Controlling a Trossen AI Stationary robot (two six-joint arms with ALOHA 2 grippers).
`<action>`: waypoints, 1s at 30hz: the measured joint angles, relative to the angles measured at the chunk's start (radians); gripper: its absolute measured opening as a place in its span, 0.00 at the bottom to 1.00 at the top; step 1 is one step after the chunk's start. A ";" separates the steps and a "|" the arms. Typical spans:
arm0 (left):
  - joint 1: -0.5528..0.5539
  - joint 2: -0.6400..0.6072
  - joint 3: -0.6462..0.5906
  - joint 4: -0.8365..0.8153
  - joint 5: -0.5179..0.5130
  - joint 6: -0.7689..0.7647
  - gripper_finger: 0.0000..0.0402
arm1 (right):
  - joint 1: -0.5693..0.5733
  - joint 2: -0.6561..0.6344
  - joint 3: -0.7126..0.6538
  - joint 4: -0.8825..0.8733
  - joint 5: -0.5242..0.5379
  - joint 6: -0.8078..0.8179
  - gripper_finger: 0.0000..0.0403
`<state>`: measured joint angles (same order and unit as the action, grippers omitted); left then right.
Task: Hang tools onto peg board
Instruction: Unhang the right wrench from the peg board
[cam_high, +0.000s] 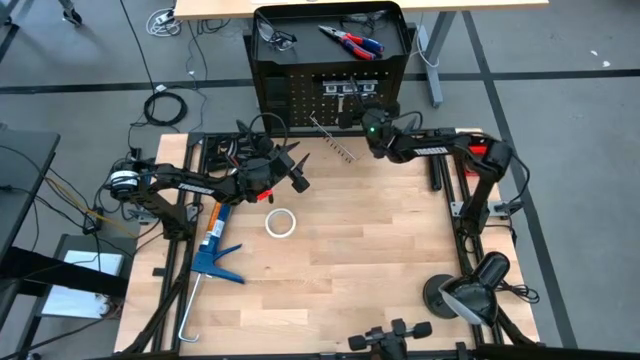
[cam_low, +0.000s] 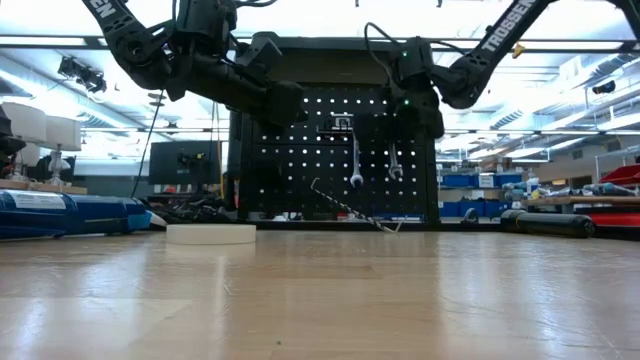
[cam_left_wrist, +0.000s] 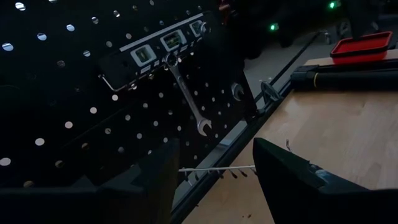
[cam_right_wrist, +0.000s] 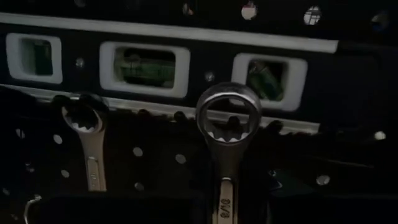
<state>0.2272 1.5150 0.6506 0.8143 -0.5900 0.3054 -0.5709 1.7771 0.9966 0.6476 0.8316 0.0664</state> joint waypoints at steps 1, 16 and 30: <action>0.000 0.000 0.000 0.000 0.000 0.000 0.53 | 0.000 -0.008 0.000 -0.015 0.000 -0.002 0.15; 0.000 0.000 0.000 -0.034 -0.012 0.009 0.53 | 0.094 -0.055 0.000 -0.357 -0.045 0.053 0.15; 0.000 0.000 0.000 -0.031 -0.014 0.022 0.53 | 0.212 -0.127 -0.155 -0.763 -0.518 0.416 0.17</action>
<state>0.2268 1.5154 0.6503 0.7833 -0.6038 0.3276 -0.3589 1.6505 0.8419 -0.1149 0.3135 0.4820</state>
